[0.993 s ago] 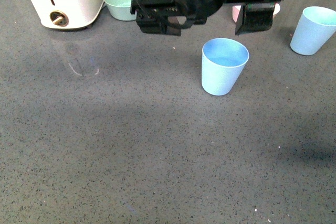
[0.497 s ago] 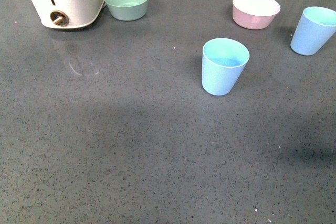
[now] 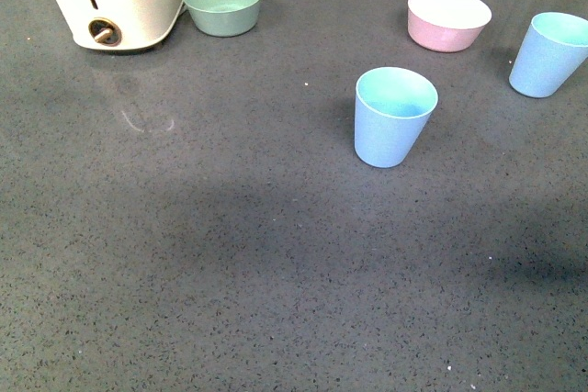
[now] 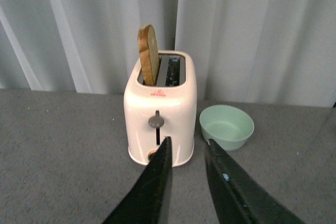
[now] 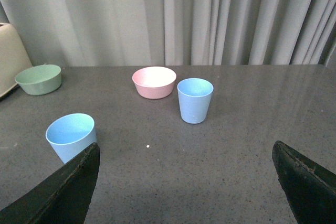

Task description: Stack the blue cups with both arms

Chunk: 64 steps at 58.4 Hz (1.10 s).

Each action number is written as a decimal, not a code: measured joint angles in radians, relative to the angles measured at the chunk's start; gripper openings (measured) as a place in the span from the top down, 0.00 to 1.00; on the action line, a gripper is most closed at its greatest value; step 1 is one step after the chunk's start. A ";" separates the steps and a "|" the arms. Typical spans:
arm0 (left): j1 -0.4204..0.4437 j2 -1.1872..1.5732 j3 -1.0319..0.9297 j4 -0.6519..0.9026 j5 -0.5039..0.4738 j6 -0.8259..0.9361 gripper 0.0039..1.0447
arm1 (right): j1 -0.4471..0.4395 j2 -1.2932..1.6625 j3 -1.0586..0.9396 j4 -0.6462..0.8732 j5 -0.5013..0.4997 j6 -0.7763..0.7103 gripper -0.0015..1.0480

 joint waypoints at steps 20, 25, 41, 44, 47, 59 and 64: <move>0.082 -0.242 -0.272 0.028 0.082 0.010 0.99 | 0.000 0.000 0.000 0.000 0.000 0.000 0.09; 0.096 -0.308 -0.320 0.014 0.098 0.011 0.99 | 0.000 0.000 0.000 0.000 0.000 0.000 0.09; 0.187 -0.510 -0.425 -0.088 0.182 0.011 0.99 | 0.000 0.000 0.000 0.000 0.000 0.000 0.09; 0.187 -0.536 -0.435 -0.103 0.187 0.011 0.99 | 0.000 0.000 0.000 0.000 0.000 0.000 0.09; 0.187 -0.542 -0.470 -0.061 0.189 0.011 0.99 | 0.000 0.000 0.000 0.000 0.000 0.000 0.09; 0.188 -0.736 -0.512 -0.225 0.189 0.011 0.99 | 0.000 0.000 0.000 0.000 0.000 0.000 0.09; 0.188 -0.813 -0.512 -0.296 0.189 0.011 0.99 | 0.000 0.000 0.000 0.000 0.000 0.000 0.09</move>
